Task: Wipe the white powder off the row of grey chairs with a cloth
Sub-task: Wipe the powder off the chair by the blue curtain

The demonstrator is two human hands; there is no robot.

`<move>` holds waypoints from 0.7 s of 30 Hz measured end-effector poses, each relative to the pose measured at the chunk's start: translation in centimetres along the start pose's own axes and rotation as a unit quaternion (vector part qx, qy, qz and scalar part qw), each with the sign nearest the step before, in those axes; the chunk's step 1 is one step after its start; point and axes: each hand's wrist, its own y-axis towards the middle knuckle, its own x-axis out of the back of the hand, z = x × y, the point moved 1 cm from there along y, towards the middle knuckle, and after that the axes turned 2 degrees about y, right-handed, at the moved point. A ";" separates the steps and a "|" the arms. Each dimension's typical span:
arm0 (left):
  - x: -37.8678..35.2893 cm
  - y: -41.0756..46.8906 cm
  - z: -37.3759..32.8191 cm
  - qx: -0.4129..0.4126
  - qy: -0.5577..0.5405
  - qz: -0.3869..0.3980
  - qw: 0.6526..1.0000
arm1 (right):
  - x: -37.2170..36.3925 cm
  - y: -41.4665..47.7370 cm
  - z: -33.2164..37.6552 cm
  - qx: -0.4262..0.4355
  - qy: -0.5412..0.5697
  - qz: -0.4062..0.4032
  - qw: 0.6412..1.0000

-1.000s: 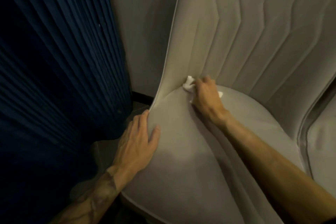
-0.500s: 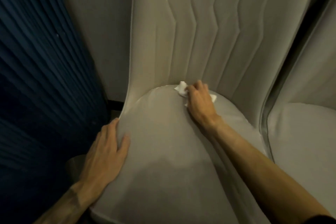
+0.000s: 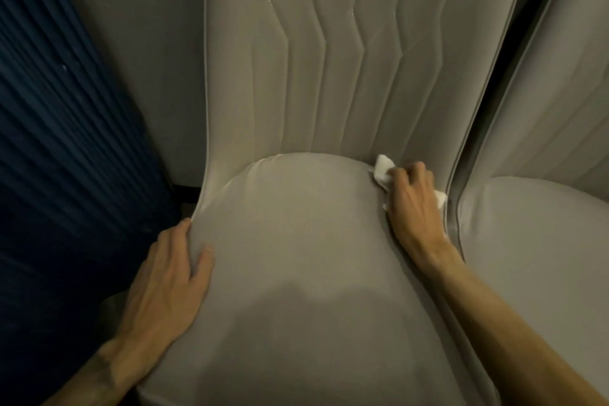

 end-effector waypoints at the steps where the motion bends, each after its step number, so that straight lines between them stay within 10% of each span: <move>1: 0.1 0.0 -0.2 -0.006 0.007 -0.001 1.000 | -0.4 0.7 0.3 0.006 -0.007 0.014 1.000; 21: -1.6 4.6 -4.0 -0.107 0.174 -0.072 0.976 | 5.7 -8.9 -4.0 -0.063 -0.039 0.074 0.994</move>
